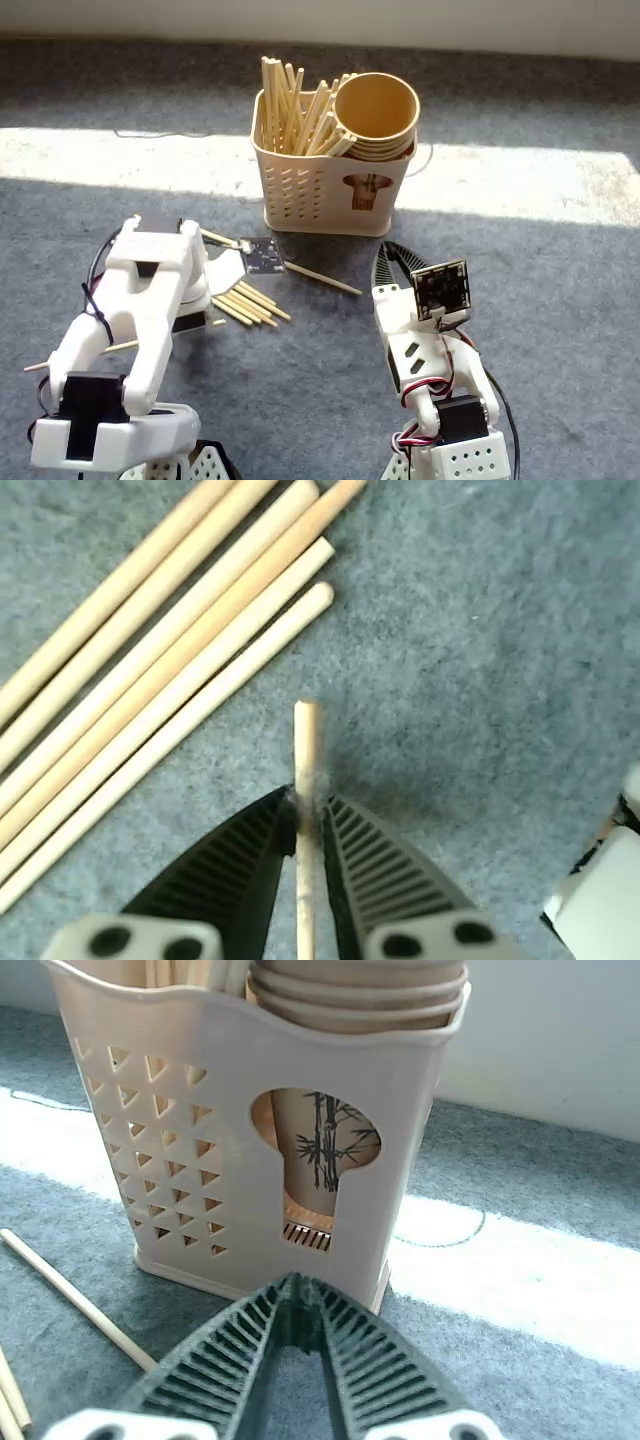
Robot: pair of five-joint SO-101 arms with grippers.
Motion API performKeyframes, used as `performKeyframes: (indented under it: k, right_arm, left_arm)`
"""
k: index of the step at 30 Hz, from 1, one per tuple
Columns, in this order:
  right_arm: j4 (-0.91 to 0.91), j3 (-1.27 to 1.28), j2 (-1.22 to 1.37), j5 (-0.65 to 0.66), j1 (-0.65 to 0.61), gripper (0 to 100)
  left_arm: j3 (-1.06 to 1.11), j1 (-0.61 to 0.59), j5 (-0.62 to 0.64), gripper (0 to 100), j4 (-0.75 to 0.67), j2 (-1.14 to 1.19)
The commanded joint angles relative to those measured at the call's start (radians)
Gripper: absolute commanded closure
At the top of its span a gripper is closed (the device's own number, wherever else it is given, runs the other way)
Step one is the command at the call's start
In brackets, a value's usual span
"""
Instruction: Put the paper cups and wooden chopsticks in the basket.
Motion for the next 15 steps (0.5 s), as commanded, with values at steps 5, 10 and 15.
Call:
performKeyframes:
  k: [5,10,15]
  right_arm:
    - [-0.031,0.108,-0.012,0.011,0.008,99.4]
    - [-0.031,0.108,-0.012,0.011,0.007,99.4]
    - [-0.031,0.108,-0.012,0.011,0.007,99.4]
  left_arm:
    - [-0.085,0.010,-0.006,99,0.181,-0.173]
    - [-0.093,-0.001,0.087,99,0.189,-0.381]
    - [-0.124,-0.005,0.203,99,0.176,-0.455]
